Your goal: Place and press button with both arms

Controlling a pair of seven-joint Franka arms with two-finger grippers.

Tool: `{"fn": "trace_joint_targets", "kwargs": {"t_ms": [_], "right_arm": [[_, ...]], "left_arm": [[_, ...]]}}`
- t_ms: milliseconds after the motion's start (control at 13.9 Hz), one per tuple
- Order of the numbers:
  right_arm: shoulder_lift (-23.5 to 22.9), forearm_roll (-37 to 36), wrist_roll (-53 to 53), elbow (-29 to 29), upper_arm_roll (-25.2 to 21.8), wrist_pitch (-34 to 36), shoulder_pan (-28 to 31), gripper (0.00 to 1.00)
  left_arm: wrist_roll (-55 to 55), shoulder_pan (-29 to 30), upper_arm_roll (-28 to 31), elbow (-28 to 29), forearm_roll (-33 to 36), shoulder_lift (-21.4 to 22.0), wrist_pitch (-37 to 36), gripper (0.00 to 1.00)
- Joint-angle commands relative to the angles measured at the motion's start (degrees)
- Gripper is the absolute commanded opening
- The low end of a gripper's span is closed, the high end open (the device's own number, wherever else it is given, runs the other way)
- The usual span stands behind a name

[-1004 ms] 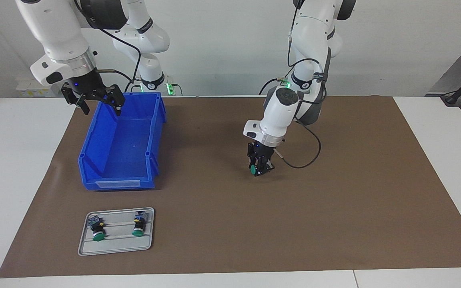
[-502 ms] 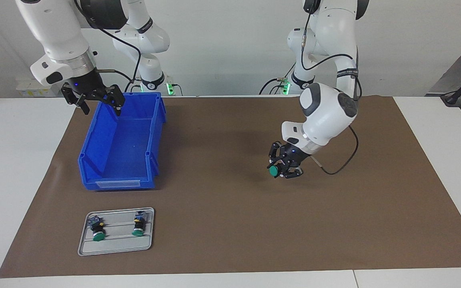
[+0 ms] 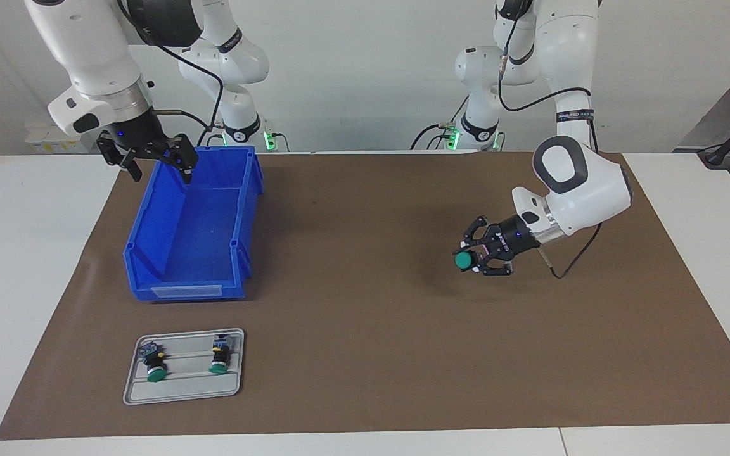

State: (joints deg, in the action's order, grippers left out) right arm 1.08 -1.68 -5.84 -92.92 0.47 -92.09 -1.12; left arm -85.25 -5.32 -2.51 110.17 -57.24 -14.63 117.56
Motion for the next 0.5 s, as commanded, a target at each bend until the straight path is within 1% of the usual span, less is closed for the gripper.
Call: {"fn": "trace_joint_targets", "kwargs": {"t_ms": [0, 72, 215, 359, 430], "right_arm": [[0.5, 1.24, 1.71, -0.42, 0.32, 0.42, 0.59, 1.0], [0.5, 1.24, 1.71, -0.42, 0.32, 0.42, 0.59, 1.0], [0.5, 1.24, 1.71, -0.51, 0.32, 0.42, 0.59, 1.0], [0.5, 1.33, 1.71, -0.42, 0.32, 0.42, 0.59, 1.0], [0.5, 1.24, 1.71, -0.42, 0.32, 0.42, 0.59, 1.0]], "left_arm": [[-9.9, 1.1, -0.3, 9.78, -10.57, 6.01, 1.35, 0.18], [-12.11, 1.8, -0.39, 11.19, -14.0, 6.36, 1.44, 0.2], [-16.32, 1.37, -0.39, 14.09, -20.07, 6.98, 1.53, 0.23], [-25.18, 1.28, -0.39, 17.87, -26.75, 6.81, 1.44, 0.23], [-28.53, 1.1, -0.39, 18.67, -29.56, 6.46, 1.44, 0.24]]}}
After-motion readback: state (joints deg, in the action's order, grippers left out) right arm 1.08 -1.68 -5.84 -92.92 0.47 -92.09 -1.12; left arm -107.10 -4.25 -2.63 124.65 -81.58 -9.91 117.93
